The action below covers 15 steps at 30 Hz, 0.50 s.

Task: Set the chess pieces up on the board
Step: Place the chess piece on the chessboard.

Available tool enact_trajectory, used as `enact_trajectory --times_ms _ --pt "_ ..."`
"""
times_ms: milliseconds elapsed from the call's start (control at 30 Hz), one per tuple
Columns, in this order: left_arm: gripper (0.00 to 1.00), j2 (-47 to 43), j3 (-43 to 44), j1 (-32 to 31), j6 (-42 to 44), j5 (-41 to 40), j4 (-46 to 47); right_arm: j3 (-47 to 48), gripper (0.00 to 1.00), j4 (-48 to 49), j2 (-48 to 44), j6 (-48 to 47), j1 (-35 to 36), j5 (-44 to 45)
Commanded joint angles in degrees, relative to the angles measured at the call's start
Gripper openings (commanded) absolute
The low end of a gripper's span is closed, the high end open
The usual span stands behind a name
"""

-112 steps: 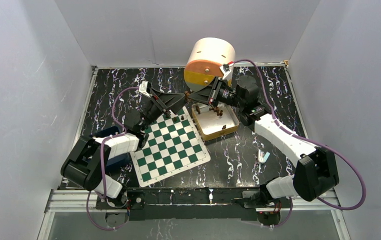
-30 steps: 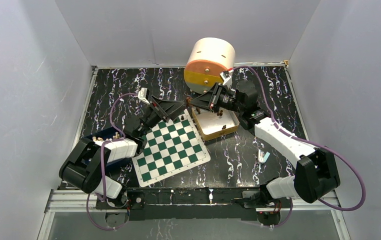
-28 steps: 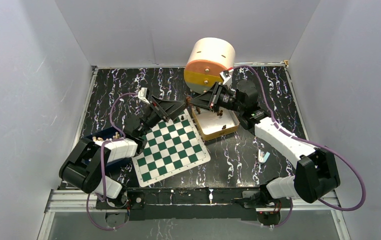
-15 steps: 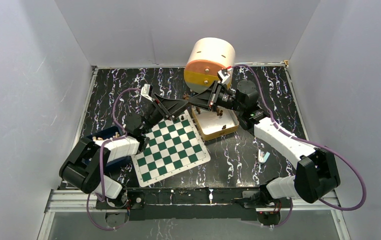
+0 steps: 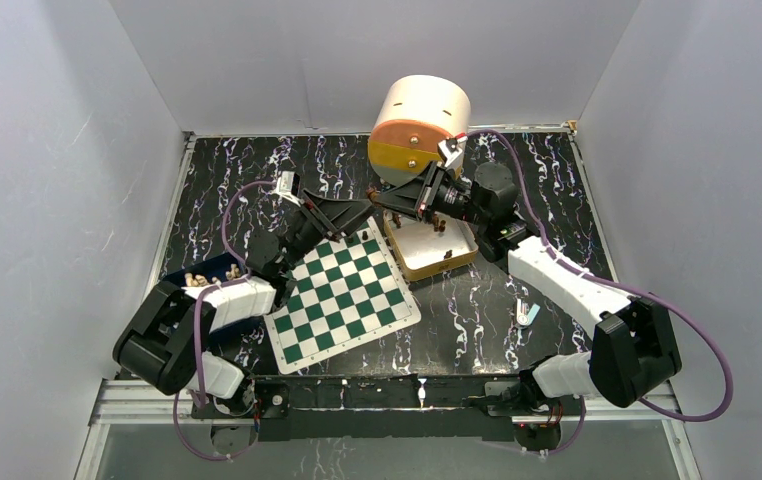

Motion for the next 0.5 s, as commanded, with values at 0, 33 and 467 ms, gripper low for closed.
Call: enact_trajectory --times_ms 0,33,467 --pt "0.61 -3.86 -0.48 -0.32 -0.69 -2.63 3.89 -0.41 0.14 0.77 -1.6 -2.03 0.15 2.02" --pt "0.59 -3.8 -0.59 -0.32 -1.02 -2.94 3.88 -0.48 0.14 0.6 -1.61 -2.14 0.14 2.14" --pt "0.41 -3.64 -3.46 -0.23 -3.34 -6.52 3.75 -1.01 0.14 -0.81 -1.96 -3.54 0.06 3.63"
